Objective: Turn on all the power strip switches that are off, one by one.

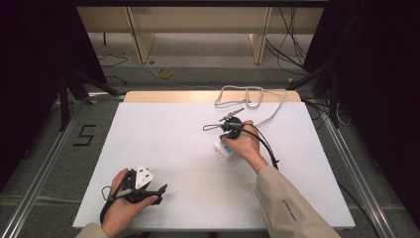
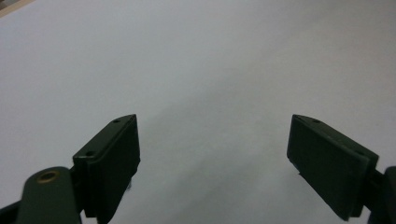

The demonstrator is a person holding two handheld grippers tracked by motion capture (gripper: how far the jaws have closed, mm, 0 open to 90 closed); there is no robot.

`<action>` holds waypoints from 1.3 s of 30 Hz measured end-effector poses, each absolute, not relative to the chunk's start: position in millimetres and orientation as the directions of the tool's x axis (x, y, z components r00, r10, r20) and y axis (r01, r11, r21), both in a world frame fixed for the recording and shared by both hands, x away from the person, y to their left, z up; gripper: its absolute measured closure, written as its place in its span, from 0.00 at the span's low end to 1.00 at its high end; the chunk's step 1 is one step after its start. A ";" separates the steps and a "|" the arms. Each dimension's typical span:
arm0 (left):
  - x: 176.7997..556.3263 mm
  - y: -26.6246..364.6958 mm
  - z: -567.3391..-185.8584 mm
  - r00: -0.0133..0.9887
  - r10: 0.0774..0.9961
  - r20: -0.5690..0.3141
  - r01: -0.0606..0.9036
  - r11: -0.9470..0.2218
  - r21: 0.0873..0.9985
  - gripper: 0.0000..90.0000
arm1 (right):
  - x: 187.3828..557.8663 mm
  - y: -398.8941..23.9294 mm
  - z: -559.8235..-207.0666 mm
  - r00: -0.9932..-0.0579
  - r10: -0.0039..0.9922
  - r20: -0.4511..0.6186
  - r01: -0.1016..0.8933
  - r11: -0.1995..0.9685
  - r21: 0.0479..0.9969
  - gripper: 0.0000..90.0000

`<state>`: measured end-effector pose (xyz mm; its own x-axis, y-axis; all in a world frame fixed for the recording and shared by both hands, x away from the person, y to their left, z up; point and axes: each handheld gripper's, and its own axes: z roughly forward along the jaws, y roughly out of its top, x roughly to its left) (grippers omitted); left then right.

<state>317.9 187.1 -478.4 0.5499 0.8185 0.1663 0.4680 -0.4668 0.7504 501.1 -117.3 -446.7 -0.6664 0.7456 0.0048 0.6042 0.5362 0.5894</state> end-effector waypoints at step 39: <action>317.9 187.0 -478.3 0.554 0.815 0.169 0.466 -0.472 0.748 0.19 | 500.8 -117.8 -450.1 -0.659 0.752 0.016 0.614 0.525 0.589 1.00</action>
<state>317.9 187.0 -478.3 0.5536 0.8154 0.1693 0.4664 -0.4720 0.7481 500.8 -117.8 -450.1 -0.6589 0.7521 0.0161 0.6141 0.5254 0.5889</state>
